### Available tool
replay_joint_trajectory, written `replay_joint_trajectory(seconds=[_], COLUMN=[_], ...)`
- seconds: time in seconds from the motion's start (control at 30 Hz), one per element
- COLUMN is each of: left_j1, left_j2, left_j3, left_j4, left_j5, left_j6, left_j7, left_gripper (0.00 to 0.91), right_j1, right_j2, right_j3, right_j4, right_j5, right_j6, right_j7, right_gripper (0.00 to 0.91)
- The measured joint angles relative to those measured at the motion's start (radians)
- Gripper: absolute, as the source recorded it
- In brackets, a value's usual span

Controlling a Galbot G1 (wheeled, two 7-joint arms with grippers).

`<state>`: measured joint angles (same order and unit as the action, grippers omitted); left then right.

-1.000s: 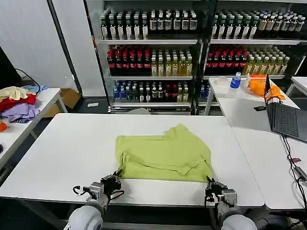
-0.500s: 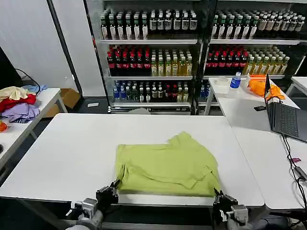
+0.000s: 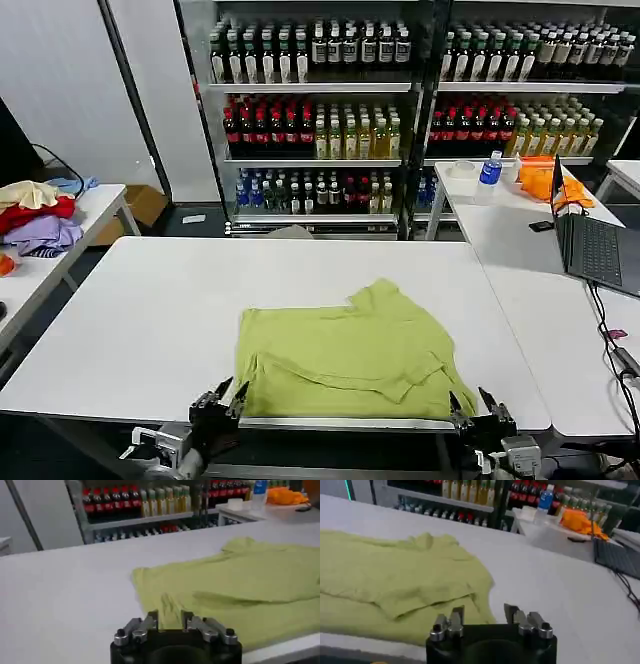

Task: Fold and organize the clothes.

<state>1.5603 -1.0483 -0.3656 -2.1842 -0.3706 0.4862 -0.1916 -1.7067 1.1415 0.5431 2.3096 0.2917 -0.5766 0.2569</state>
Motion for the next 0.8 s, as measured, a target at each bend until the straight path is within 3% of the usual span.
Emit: replay_joint_trajectory(seconds=[0.3, 0.8], left_j1=[-0.077, -0.404], left_j2=[0.039, 0.03], left_j3=[-0.029, 0.081], left_j4=[0.034, 0.273], left_j5=[-0.065, -0.193], left_j6=[-0.002, 0.039], left_j7=[-0.03, -0.085], left_gripper=[0.907, 0.907], right_j1=[0.116, 0.601], right_j2=[-0.037, -0.003], right_j3=[0.009, -0.206], right_j4=[-0.023, -0.372], right_j5=[0.066, 0.143], right_j6=[-0.001, -0.004], right_j7=[0.008, 0.024], right_gripper=[0.907, 0.907])
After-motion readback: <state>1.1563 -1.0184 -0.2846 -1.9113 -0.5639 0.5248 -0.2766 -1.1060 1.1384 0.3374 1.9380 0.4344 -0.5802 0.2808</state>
